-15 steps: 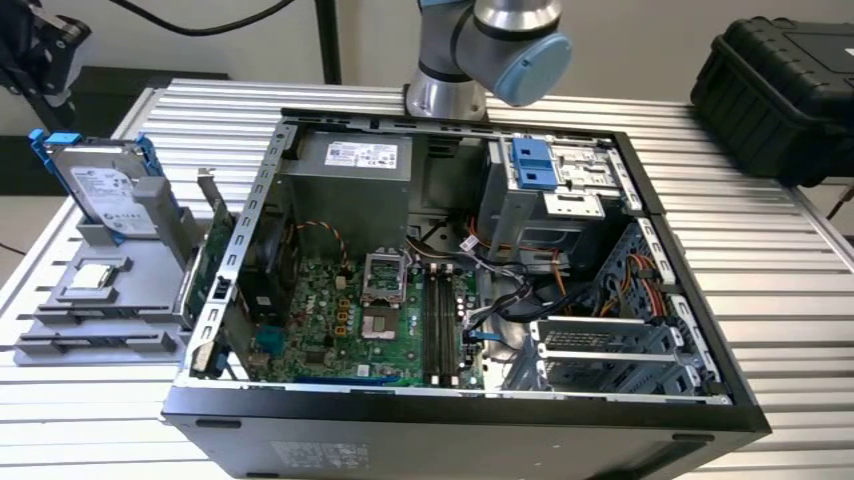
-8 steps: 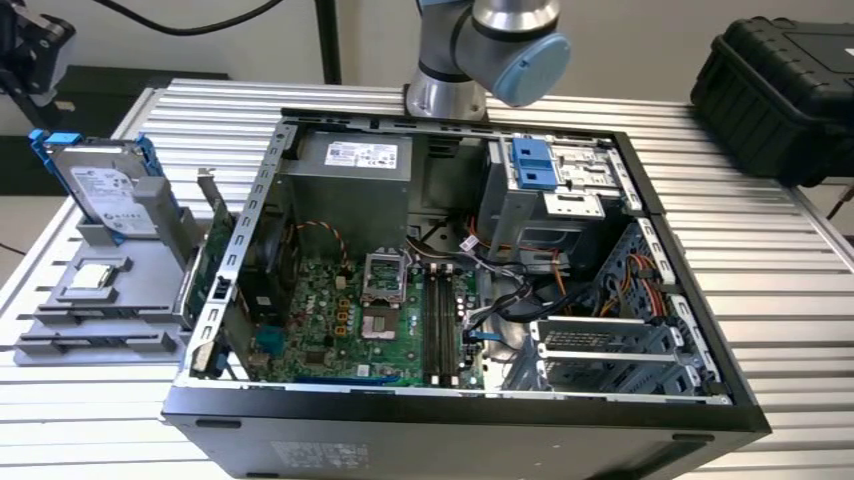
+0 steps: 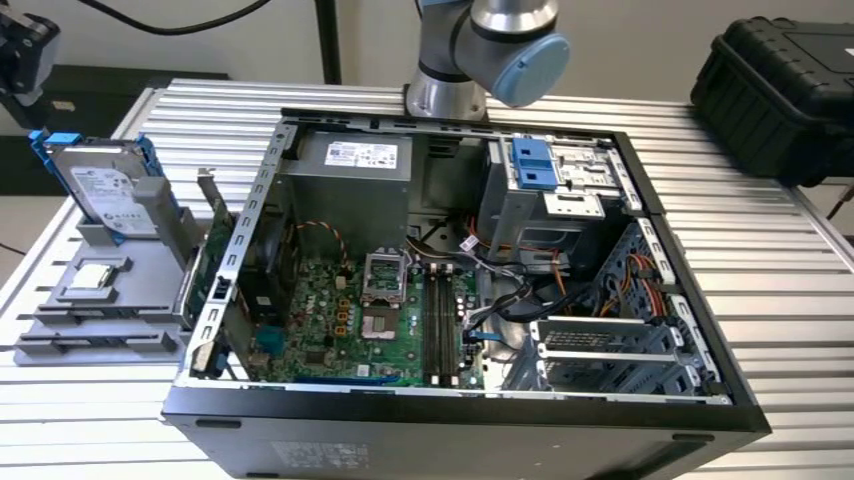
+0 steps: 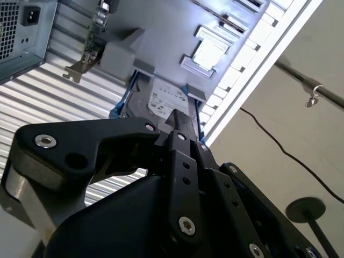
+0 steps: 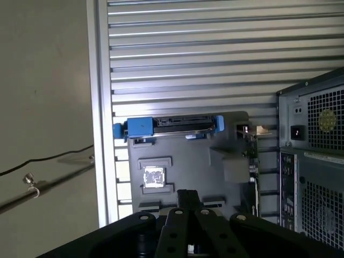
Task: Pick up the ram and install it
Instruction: 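Reach for the ram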
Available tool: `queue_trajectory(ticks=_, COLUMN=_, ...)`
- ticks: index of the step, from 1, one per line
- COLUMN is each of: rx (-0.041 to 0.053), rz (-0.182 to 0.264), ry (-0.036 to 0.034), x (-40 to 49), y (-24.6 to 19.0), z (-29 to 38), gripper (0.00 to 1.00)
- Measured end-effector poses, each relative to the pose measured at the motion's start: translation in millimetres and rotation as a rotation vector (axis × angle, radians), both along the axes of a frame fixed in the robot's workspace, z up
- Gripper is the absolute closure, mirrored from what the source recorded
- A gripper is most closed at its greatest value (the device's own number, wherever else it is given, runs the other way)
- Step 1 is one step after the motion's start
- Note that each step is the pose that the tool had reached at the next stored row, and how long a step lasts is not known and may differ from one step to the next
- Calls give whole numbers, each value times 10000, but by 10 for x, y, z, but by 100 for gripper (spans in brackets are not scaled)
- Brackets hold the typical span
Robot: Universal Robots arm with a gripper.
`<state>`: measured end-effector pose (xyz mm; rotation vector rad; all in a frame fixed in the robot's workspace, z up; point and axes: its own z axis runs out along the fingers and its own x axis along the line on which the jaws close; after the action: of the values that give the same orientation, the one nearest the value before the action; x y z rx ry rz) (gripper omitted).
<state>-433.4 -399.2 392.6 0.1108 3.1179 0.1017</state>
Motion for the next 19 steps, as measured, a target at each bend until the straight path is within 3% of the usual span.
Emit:
queue_trajectory(ticks=8, rx=0, rz=0, ry=0, x=-107, y=0, z=0, gripper=100)
queue_trajectory(ticks=14, rx=0, rz=0, ry=0, x=-112, y=-1, z=0, gripper=100)
queue_trajectory(ticks=19, rx=0, rz=0, ry=0, x=-112, y=-33, z=0, gripper=100)
